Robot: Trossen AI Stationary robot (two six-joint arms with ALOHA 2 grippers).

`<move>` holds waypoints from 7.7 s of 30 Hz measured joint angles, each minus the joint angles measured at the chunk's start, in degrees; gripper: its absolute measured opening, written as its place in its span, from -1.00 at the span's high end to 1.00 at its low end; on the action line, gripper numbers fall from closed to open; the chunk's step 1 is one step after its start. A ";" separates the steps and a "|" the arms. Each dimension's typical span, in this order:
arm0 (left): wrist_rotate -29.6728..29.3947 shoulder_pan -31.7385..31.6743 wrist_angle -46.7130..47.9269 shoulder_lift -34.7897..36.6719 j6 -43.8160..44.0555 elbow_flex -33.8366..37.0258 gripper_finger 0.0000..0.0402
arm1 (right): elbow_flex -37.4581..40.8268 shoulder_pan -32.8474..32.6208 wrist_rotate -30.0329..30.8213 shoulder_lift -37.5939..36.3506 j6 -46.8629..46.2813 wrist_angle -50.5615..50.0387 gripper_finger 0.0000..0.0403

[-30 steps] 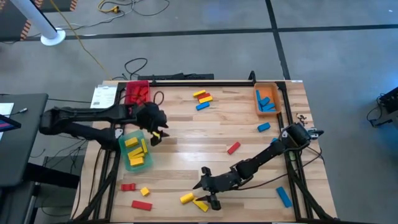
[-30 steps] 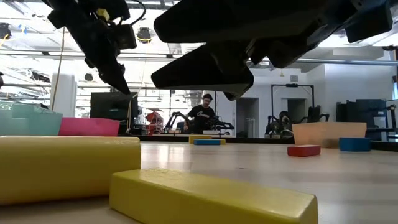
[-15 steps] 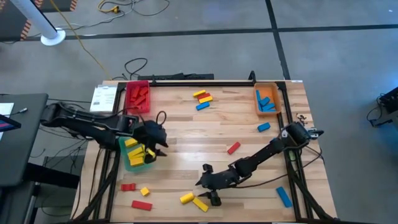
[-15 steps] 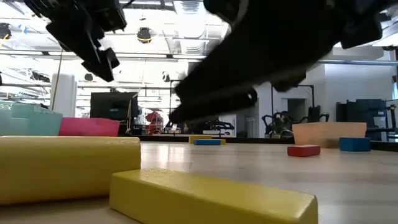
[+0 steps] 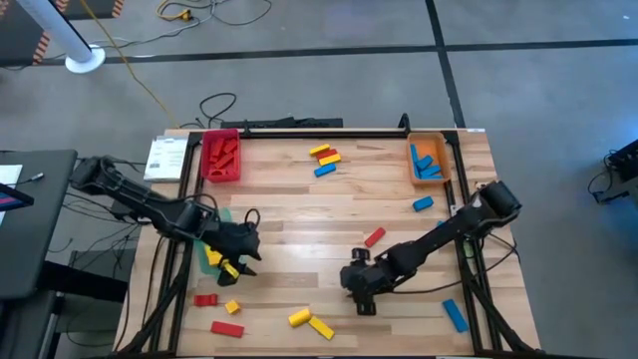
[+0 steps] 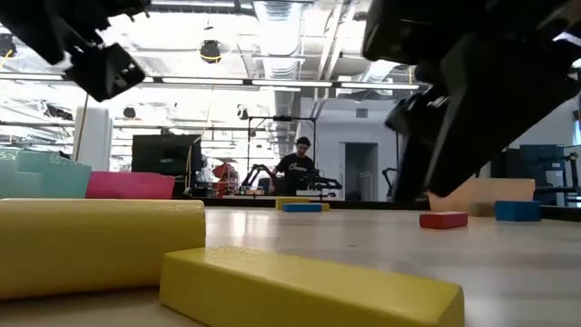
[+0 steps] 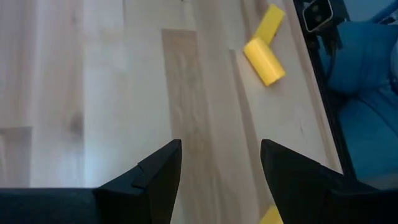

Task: Sort blocks
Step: Put the red block into the red bin, then put the blue block into the orange bin

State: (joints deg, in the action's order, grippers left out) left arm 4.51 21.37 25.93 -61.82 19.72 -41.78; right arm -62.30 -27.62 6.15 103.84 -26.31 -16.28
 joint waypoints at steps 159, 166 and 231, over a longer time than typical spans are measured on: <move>-28.81 3.74 -26.91 -18.80 -14.81 0.11 -0.07 | 5.46 25.73 8.81 -9.01 5.45 -46.83 -0.42; -28.83 3.63 -26.93 -18.80 -14.94 0.11 -0.07 | 8.62 31.13 8.94 -8.97 8.75 -47.90 -0.42; -25.63 1.77 -29.35 -18.80 -18.39 0.11 -0.07 | 20.48 46.78 11.10 -8.97 9.69 -50.42 -0.39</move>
State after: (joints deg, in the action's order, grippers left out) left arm -21.11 23.14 -3.42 -80.62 1.32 -41.67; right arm -41.82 19.17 17.25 94.87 -16.62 -66.70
